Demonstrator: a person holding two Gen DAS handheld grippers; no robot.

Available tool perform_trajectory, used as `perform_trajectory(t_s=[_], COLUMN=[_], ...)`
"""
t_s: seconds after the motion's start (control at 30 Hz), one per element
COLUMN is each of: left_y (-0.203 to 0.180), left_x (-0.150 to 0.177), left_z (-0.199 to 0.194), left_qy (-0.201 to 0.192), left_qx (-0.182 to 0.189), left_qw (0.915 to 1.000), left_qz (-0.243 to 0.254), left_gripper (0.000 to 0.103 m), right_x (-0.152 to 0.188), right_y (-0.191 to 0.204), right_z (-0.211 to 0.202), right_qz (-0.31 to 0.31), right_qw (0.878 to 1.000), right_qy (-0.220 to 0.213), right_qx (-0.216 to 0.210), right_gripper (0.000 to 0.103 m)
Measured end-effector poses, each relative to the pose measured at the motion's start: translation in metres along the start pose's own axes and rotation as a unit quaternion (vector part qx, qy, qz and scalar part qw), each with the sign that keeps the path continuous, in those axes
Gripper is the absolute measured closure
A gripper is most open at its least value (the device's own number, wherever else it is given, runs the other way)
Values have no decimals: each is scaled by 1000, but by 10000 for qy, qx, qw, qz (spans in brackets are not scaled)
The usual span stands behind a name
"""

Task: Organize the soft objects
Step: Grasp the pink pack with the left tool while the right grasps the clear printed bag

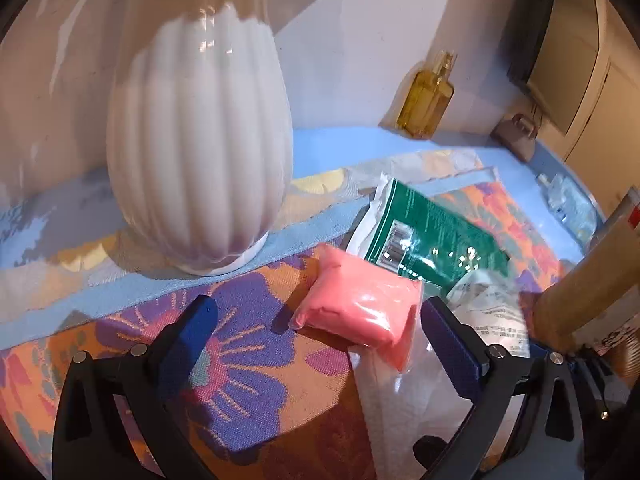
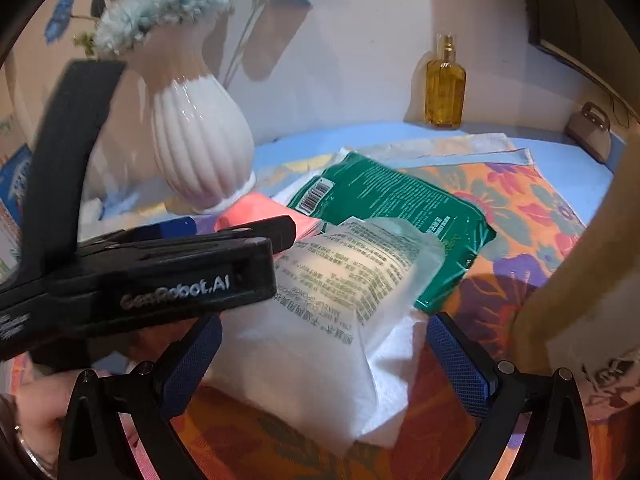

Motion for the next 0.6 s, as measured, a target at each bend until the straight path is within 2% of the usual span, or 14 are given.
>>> perform_trajectory(t_s=[0.03, 0.07, 0.1, 0.13, 0.2, 0.27, 0.33, 0.43, 0.53, 0.6], left_y=[-4, -10, -16, -20, -23, -19, -12, 6, 29, 42], left_x=[0, 0, 0, 1, 2, 2, 5, 11, 20, 33], left_z=[-1, -3, -6, -8, -12, -20, -30, -42, -55, -72], left_qy=[-34, -107, -193, -240, -357, -538, -688, -580, -356, -302], left_qx=[-53, -40, -15, -44, -156, -282, -310, -262, -147, -81], left_qw=[9999, 9996, 9990, 9985, 9975, 9967, 9961, 9979, 9983, 9972], left_qz=[102, 240, 395, 491, 594, 544, 454, 129, -447, -682], left_gripper=[17, 40, 51, 55, 56, 56, 57, 57, 57, 57], right_x=[1, 2, 2, 3, 4, 3, 2, 1, 4, 10], right_y=[-2, -2, -2, -2, -2, -4, -5, -4, 5, 14], right_z=[-2, -4, -5, -5, -6, -7, -7, -11, -31, -41], right_qz=[66, 107, 124, 123, 142, 194, 235, 211, -17, -236], right_qw=[10000, 9998, 9997, 9997, 9997, 9994, 9987, 9958, 9894, 9887], right_qy=[-50, -108, -157, -164, -185, -270, -324, -419, -867, -888], right_qx=[-33, -92, -115, -91, 4, -75, -329, -782, -1169, -1185], right_gripper=[1, 1, 1, 2, 6, 22, 49, 66, 73, 74])
Point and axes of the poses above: each gripper's, at about its wrist camera, not at the fingertips, and z roughly the way its jaws point, y to its left, x to its underside, the point moved 2 cm from there along z, roughly the way its jaws point, and after that the axes turned 15 degrees about -x, right-handed, at the moved point
